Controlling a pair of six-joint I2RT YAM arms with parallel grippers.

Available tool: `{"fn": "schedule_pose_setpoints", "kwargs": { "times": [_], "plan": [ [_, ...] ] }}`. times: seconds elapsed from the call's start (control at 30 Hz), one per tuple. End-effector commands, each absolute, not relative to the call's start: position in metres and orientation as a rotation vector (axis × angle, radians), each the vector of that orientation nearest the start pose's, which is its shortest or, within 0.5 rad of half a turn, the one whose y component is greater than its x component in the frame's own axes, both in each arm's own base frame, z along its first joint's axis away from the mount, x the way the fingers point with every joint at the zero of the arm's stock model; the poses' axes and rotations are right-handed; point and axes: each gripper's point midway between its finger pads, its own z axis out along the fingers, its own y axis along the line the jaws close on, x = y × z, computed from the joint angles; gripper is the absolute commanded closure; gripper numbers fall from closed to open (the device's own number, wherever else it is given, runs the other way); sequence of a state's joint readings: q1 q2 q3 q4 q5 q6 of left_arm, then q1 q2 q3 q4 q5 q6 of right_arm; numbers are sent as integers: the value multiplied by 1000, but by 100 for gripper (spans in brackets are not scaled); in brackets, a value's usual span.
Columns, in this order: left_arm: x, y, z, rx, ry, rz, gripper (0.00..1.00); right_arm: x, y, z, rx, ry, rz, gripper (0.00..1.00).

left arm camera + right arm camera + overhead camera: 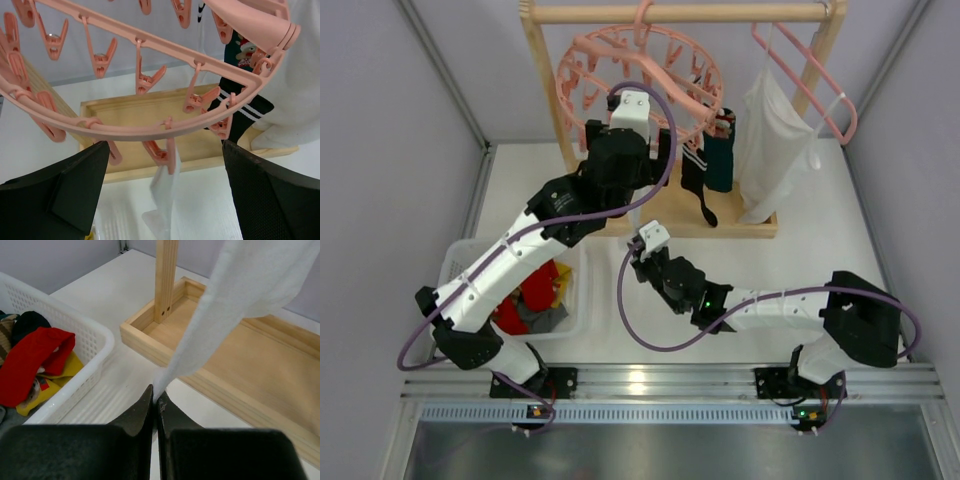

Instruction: Remove the socks clipped to the hanger

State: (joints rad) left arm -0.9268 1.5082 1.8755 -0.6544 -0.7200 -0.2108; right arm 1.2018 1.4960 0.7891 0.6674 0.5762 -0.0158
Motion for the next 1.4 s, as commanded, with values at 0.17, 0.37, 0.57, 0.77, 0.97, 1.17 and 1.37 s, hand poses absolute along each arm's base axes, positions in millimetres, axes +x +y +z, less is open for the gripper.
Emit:
{"fn": "schedule_pose_setpoints", "kwargs": {
  "times": [0.17,0.37,0.57,0.77,0.97,1.17,1.37],
  "plan": [
    [318,-265,418,180,1793,-279,7,228,407,253,-535,1401,665,100],
    [312,-250,416,133,1797,-333,11,220,404,252,-526,1409,730,100],
    [306,-248,412,138,1802,-356,11,218,403,260,-526,1396,745,100],
    [305,-253,415,165,1773,-397,11,203,411,264,-594,1351,832,100],
    [305,-250,410,151,1757,-459,17,185,420,270,-679,1304,918,100],
    [307,-249,410,140,1737,-473,13,184,412,275,-674,1295,924,100],
    [313,-260,418,163,1691,-515,16,174,413,276,-726,1258,960,100]
  ]
}}
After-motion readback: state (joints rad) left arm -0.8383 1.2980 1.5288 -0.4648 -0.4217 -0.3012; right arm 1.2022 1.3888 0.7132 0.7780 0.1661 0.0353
